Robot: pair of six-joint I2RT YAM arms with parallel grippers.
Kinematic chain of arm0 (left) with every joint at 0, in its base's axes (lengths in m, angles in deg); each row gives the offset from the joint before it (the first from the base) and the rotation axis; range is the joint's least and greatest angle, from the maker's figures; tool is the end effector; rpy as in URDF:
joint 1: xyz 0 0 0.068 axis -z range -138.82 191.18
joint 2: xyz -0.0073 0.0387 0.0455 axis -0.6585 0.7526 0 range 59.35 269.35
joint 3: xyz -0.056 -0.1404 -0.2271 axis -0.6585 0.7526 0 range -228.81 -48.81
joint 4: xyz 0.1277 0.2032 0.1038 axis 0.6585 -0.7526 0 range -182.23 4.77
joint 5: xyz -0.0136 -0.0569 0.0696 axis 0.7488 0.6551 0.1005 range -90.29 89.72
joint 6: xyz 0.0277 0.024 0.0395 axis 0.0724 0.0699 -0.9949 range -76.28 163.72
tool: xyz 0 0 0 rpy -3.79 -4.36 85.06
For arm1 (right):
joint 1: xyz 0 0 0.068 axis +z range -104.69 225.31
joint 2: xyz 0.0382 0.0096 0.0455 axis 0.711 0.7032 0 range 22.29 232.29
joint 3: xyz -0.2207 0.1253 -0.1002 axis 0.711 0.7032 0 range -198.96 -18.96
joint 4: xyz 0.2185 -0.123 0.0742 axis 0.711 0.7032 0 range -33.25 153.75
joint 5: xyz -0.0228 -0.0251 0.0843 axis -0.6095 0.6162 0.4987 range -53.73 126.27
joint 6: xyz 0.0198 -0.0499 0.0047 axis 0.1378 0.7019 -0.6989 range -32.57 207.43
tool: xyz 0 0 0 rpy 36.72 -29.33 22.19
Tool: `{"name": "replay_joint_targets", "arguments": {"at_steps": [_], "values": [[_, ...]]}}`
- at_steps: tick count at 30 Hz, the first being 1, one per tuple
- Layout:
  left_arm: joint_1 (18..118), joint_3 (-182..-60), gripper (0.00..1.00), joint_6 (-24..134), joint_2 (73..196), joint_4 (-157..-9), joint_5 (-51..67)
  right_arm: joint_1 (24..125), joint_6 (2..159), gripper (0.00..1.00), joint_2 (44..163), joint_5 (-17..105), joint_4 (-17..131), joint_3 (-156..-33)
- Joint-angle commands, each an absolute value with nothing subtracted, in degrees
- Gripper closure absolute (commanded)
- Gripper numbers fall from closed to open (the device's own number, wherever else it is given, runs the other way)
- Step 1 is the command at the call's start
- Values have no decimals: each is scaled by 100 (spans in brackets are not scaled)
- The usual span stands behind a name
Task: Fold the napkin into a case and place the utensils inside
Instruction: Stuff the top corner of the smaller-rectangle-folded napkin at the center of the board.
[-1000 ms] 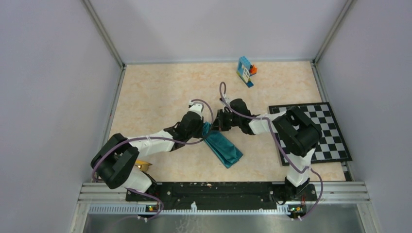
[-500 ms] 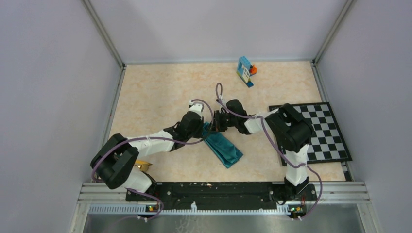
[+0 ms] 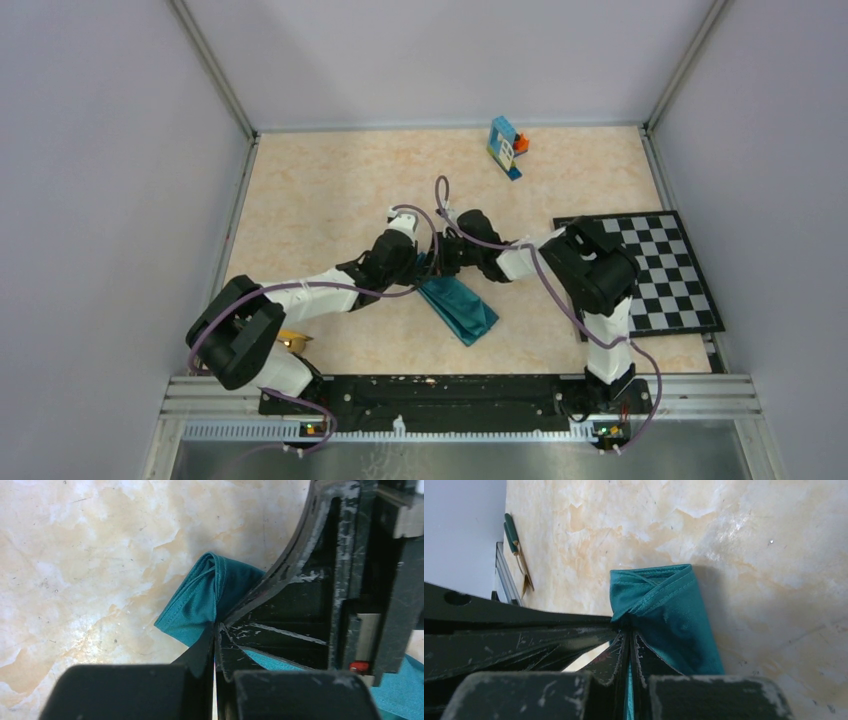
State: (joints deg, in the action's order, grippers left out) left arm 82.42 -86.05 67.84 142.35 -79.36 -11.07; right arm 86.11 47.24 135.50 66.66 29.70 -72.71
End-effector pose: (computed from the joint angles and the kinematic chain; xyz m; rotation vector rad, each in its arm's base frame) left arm 0.2191 -0.1830 0.1719 0.2398 2.2703 -0.3944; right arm 0.2824 0.2676 0.1196 -0.3645 2.3566 1.3290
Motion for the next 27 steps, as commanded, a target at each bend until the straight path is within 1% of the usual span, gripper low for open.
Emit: {"name": "replay_joint_targets", "arguments": {"at_steps": [1, 3, 8, 12, 13, 15, 23, 27], "values": [[8243, -8647, 100, 6896, 14129, -7719, -997, 8790, 4616, 100, 13930, 6552, 2331, -7647], [8241, -8588, 100, 6966, 14162, -7716, -1068, 8746, 4541, 100, 14036, 6676, 2285, -7694], [8243, -8418, 100, 7113, 14055, -7722, -1150, 8641, 4812, 90, 13398, 6561, 2674, -7377], [8240, -8418, 100, 7117, 14044, -7788, -1171, 8417, 4661, 89, 13291, 6757, 2432, -7150], [8237, -8415, 100, 7110, 14040, -7788, -1167, 8417, 4679, 91, 13332, 6785, 2418, -7186], [8238, -8458, 100, 7082, 14062, -7801, -1160, 8481, 4588, 100, 13464, 6909, 2334, -7277], [8238, -8610, 100, 7091, 14152, -7813, -1116, 9005, 3996, 100, 14384, 6921, 1800, -7909], [8226, -8733, 100, 7183, 14431, -7978, -1138, 8880, 3511, 100, 14435, 6759, 1262, -7575]]}}
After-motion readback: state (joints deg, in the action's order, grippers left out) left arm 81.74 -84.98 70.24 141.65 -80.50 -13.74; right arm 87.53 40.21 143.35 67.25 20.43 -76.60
